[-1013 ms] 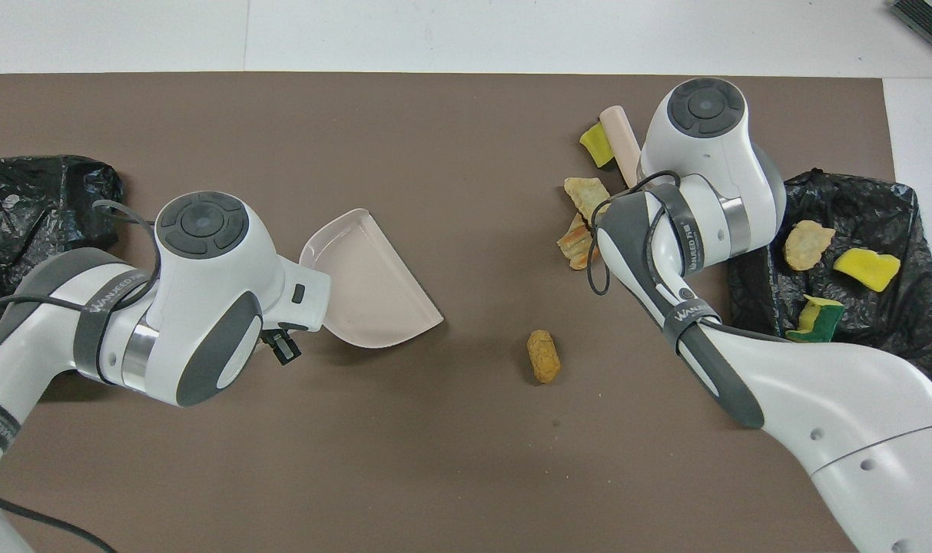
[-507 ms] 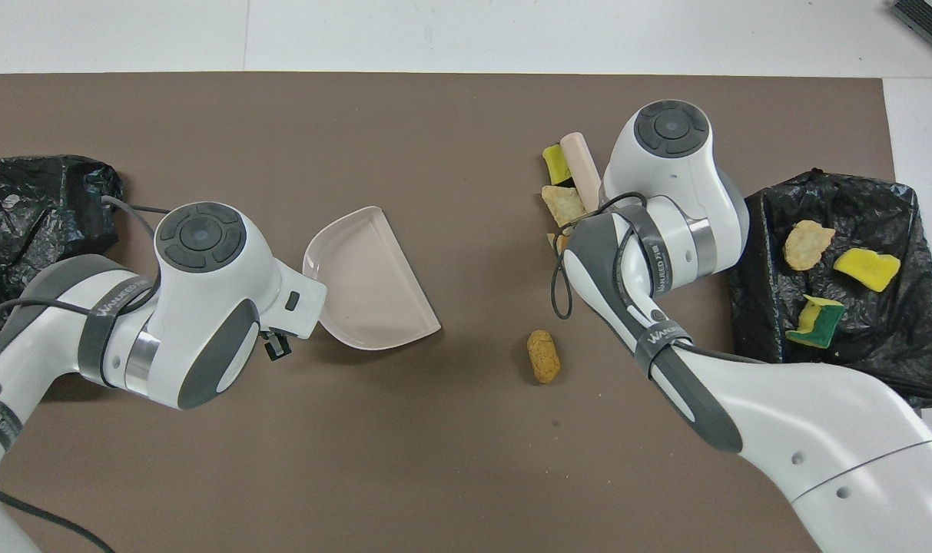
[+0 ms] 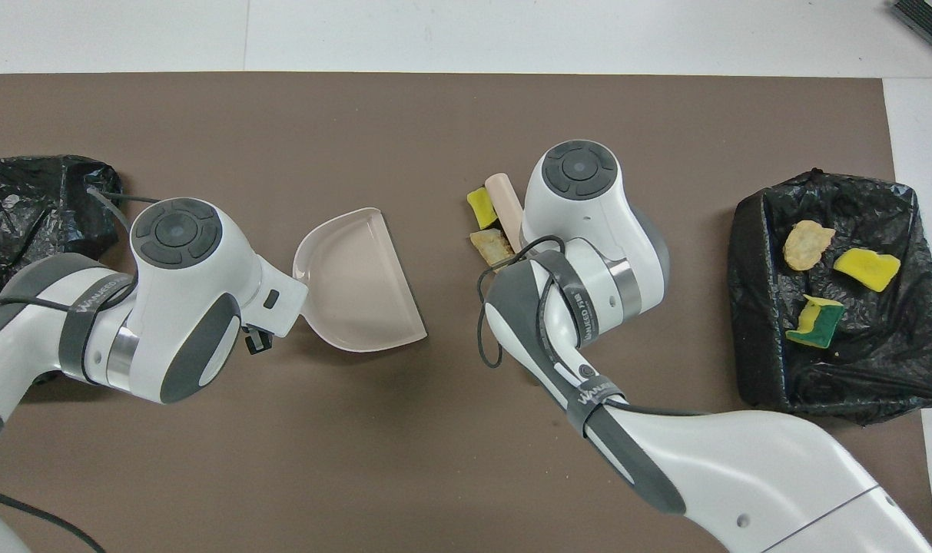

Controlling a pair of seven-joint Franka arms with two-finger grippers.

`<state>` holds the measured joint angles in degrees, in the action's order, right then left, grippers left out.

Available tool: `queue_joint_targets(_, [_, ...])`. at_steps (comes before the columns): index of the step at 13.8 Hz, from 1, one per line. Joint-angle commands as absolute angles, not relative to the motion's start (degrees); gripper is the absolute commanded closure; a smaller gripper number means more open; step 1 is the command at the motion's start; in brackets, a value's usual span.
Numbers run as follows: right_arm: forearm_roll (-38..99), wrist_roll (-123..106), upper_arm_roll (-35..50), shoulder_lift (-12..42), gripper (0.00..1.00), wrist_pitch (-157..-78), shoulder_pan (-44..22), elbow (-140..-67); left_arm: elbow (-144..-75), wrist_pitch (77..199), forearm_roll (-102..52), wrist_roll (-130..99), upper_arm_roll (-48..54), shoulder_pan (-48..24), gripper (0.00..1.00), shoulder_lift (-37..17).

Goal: Sweep and dump trash in bin
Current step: 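Brush the chunks and sponge into the dustpan with the right gripper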

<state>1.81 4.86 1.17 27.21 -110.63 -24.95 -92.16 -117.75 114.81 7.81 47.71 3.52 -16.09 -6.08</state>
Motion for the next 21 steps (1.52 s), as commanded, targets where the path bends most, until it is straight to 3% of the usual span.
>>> queue_joint_targets(1, [6.7,7.9,1.2,23.9,1.00,-110.6,-28.2,-95.4,-119.8,116.4,9.1,48.2,3.8,-15.6,1.00,-5.1])
queue_joint_targets(12, [23.8,15.2,1.2,20.0,1.00,-110.5,-36.6,-97.6,-119.8,117.0,9.1,48.2,3.8,-14.9,1.00,-5.2])
queue_joint_targets(18, [22.6,23.6,0.4,12.8,1.00,-92.9,-30.3,-98.2,-119.8,117.2,9.1,48.3,3.8,-14.9,1.00,-5.2])
queue_joint_targets(21, [20.2,28.5,0.3,11.5,1.00,-89.1,-28.9,-100.1,-119.8,117.3,9.1,48.3,3.8,-14.9,1.00,-5.2])
